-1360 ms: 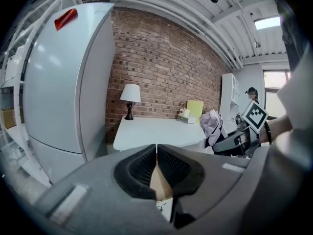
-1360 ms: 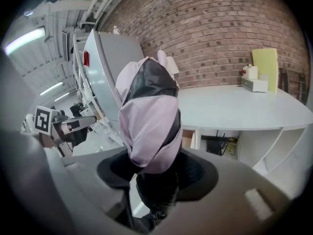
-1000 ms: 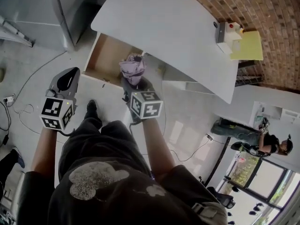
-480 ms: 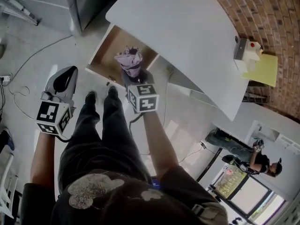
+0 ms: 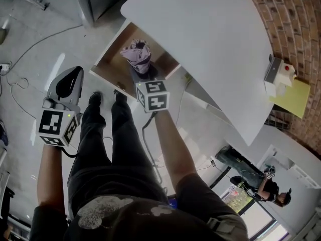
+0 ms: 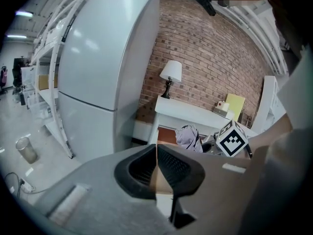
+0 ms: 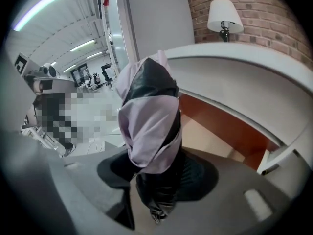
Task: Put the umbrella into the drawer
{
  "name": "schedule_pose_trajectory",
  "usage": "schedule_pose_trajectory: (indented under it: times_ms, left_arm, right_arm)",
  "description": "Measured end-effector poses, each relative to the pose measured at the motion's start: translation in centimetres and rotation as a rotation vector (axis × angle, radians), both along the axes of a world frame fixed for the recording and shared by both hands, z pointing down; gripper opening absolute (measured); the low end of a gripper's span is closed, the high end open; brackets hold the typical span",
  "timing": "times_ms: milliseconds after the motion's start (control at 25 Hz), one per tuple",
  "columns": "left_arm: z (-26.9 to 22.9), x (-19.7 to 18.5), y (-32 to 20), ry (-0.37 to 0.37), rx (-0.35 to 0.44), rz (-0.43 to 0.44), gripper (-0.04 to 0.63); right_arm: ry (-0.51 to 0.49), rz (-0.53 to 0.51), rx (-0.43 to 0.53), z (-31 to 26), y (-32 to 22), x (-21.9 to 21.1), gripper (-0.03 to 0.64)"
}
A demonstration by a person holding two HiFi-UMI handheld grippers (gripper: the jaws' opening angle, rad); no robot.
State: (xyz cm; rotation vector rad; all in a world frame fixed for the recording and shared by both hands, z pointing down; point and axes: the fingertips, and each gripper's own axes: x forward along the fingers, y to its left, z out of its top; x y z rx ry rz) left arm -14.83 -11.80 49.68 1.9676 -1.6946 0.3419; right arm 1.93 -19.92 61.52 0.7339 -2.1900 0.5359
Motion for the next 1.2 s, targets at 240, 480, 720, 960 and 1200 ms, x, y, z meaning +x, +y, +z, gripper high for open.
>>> schedule_pose_trajectory:
  times_ms: [240,480,720,960,1200]
  left_arm:
    - [1.9,0.0,-0.5,0.008,-0.02,-0.083,0.018]
    - [3.7,0.1,-0.9,0.005,-0.019,-0.155,0.018]
    - [5.1,0.0,-1.0,0.014,-0.035,-0.202,0.018]
    - [6.1,-0.1,-1.0,0.027,-0.047,-0.225,0.018]
    - [6.9,-0.6,-0.7,0.023,-0.059,-0.238,0.018]
  right_arm:
    - [0.028,-0.005,-0.09,4.5,-0.7,0.0,0.222]
    - [0.068,0.006,-0.178,8.9,-1.3,0.2,0.222]
    - [0.086,0.031,-0.216,11.5,-2.1,0.4,0.222]
    - [0.089,0.033,-0.231,12.6,-2.8,0.0,0.224]
    - [0.121,0.075,-0.242,13.9,-3.3,0.0,0.225]
